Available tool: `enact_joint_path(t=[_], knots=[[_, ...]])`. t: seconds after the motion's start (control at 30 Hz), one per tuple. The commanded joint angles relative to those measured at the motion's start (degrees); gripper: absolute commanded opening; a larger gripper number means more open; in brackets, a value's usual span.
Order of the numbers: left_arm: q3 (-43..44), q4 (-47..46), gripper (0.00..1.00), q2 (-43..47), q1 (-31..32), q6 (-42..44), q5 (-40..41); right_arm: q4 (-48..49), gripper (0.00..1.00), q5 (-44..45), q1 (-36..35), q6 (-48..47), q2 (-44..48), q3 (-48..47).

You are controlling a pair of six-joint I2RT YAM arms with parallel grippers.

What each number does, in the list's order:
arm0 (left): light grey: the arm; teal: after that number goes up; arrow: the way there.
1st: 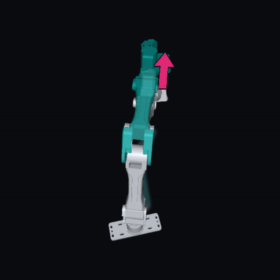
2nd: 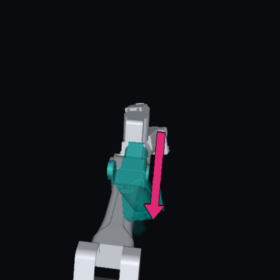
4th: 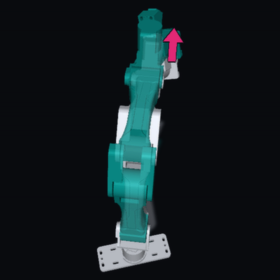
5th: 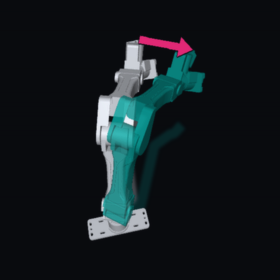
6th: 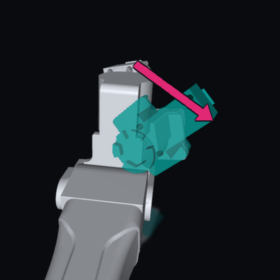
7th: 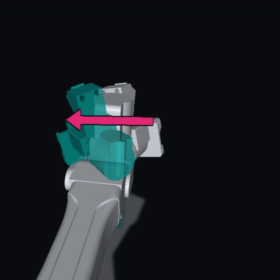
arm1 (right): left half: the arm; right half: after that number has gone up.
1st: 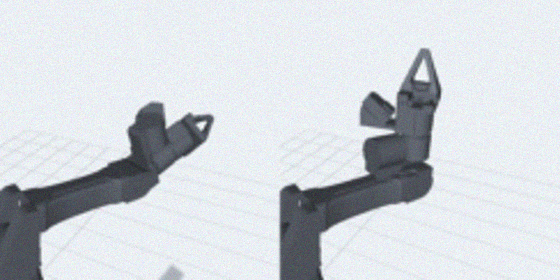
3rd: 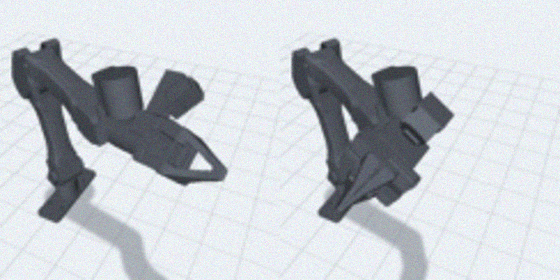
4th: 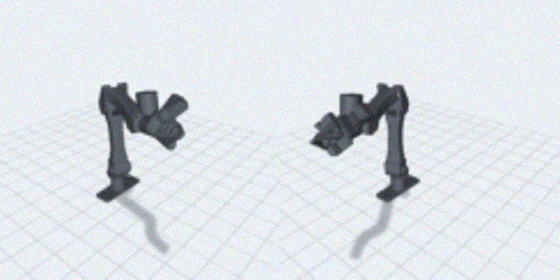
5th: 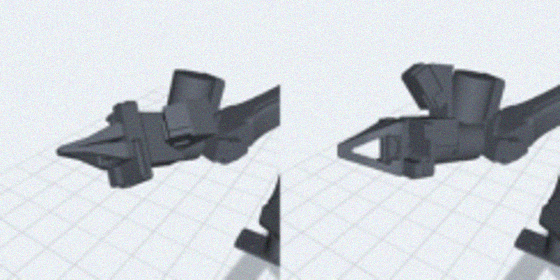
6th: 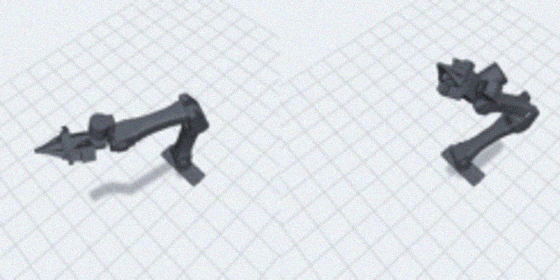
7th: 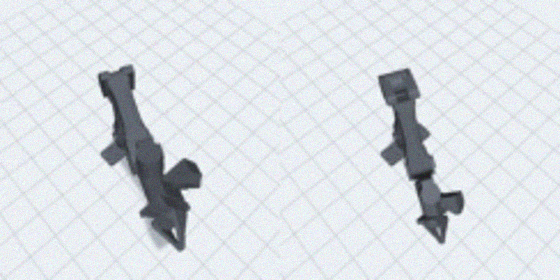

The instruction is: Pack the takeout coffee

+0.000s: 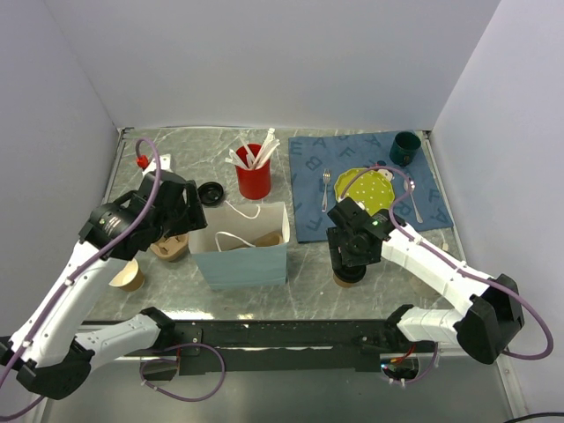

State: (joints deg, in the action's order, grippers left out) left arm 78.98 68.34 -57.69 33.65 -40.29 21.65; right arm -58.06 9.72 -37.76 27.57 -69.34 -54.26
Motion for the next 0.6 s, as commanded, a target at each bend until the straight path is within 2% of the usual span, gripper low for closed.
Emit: enact_joint_path(t=[0.0, 0.1, 0.23, 0.4, 0.43, 0.57], knots=[[1.4, 1.1, 0.77, -1.6, -0.3, -2.2, 0.3, 0.8, 0.67, 2.5, -0.3, -0.5, 1.4, 0.1], [1.2, 0.9, 0.74, -1.9, -0.6, -2.5, 0.5, -0.4, 0.64, 2.6, -0.3, -1.6, 2.1, -1.7], [1.6, 0.8, 0.63, -1.9, -0.9, -2.9, -0.6, -2.7, 0.6, 3.0, -0.3, -4.1, 3.5, -5.8], [0.8, 2.2, 0.49, -1.6, -1.0, -4.4, -0.7, -5.3, 0.57, 2.4, -0.3, -7.6, 4.5, -14.9], [0.7, 2.3, 0.43, -1.5, -1.0, -4.4, -0.6, -5.8, 0.56, 2.2, -0.3, -8.6, 4.8, -16.3], [-0.4, 0.4, 0.38, -1.3, -1.0, -2.4, -1.3, -6.8, 0.54, -0.4, -0.3, -12.0, 5.4, -24.7]])
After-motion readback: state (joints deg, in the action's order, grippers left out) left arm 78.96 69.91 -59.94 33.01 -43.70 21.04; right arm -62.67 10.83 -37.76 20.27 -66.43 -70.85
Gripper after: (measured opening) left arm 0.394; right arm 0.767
